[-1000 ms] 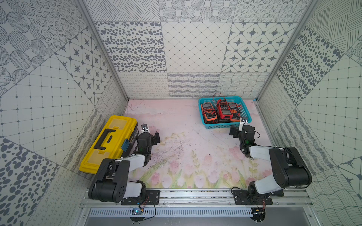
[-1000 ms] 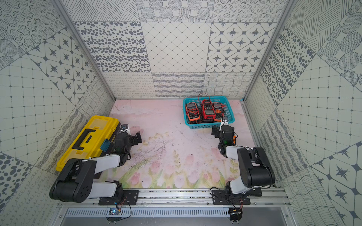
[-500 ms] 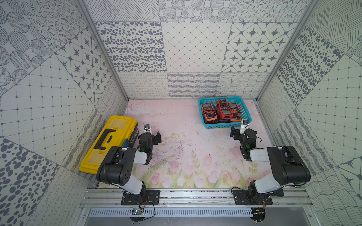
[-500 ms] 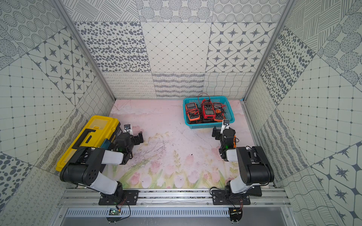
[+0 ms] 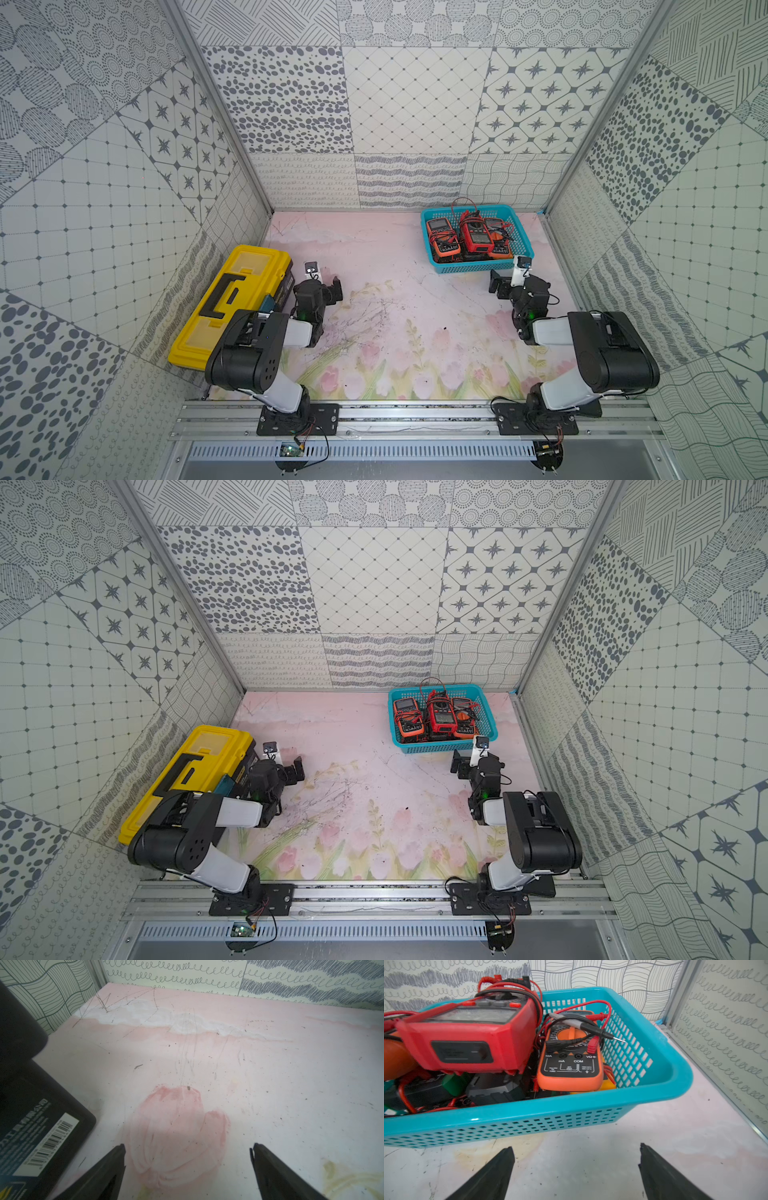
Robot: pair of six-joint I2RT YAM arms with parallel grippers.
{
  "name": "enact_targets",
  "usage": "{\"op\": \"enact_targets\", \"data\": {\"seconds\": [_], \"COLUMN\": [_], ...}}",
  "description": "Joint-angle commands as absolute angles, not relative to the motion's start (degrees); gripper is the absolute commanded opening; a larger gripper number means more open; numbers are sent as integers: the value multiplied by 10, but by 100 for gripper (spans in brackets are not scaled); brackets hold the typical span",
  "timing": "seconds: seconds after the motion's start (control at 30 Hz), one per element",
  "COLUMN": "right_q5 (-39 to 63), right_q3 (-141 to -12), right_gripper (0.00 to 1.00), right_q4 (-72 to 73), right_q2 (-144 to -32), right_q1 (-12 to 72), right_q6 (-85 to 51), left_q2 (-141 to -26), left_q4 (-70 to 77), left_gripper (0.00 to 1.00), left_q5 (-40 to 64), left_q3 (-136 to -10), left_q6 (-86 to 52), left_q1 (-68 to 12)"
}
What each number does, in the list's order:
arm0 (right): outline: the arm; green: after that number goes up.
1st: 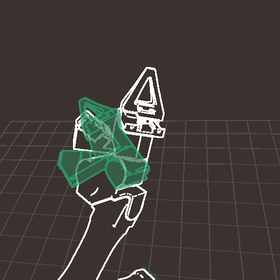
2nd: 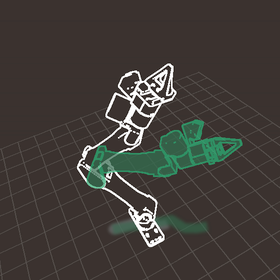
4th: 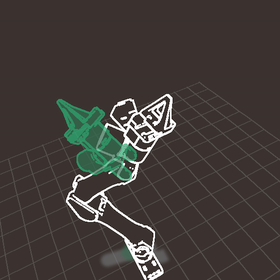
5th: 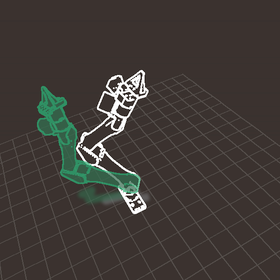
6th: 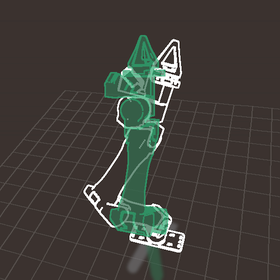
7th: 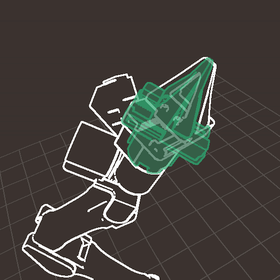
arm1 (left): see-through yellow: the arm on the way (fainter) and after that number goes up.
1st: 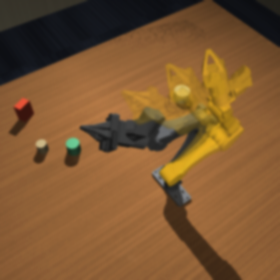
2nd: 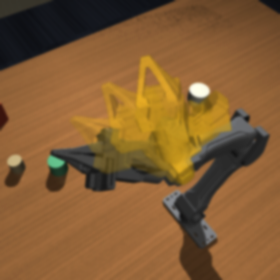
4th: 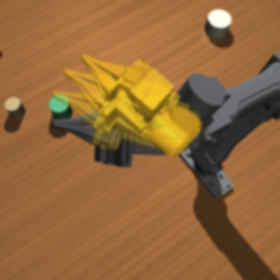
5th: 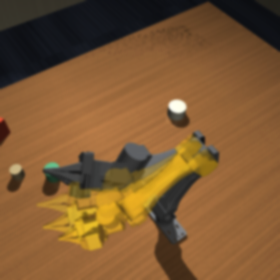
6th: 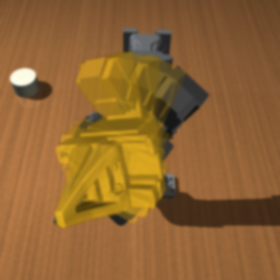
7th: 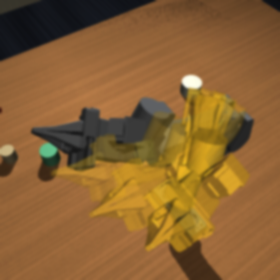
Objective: Put the multimeter into the basket
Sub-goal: Reset both arms
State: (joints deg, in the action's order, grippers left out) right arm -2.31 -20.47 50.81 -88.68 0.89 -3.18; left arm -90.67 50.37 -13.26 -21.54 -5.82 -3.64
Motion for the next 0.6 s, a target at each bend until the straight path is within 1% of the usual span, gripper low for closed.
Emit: {"op": "enact_targets", "data": {"seconds": [0.0, 0.57], "right_q5": [-41, -43], "right_q3": [-210, -212], "right_gripper": [98, 98], "right_q4": [522, 518], "right_q2": [-888, -888], "right_q1": [7, 7], "right_q6": [-50, -49], "left_q2": [-908, -908], "left_q4": [527, 526], "left_gripper": [99, 99], "left_q5": [-132, -133], "left_q3": [-219, -221], "left_q6": [-48, -47], "left_q1": [-34, -35]}}
